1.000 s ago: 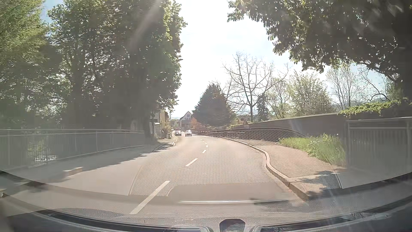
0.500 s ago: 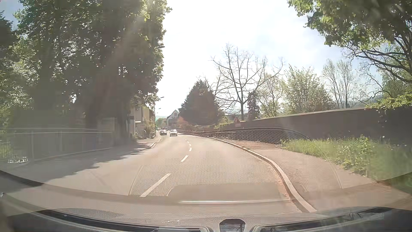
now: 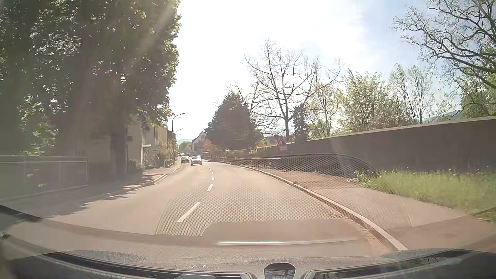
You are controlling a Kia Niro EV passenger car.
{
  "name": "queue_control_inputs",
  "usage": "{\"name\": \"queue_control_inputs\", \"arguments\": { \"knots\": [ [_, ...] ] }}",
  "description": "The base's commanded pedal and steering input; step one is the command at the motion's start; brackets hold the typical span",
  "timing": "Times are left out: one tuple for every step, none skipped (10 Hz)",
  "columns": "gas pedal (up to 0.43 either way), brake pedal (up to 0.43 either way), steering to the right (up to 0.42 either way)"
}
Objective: Follow the waypoints while adhering to traffic rules and regulations
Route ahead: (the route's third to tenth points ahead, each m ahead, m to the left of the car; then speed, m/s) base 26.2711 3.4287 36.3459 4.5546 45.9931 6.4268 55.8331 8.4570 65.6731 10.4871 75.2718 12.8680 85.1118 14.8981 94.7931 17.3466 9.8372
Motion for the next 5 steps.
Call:
{"name": "queue_control_inputs", "arguments": {
  "knots": [
    [0.110,0.000,-0.001],
    [0.110,0.000,-0.008],
    [0.110,0.000,-0.013],
    [0.110,0.000,-0.016],
    [0.110,0.000,-0.018]
  ]
}}
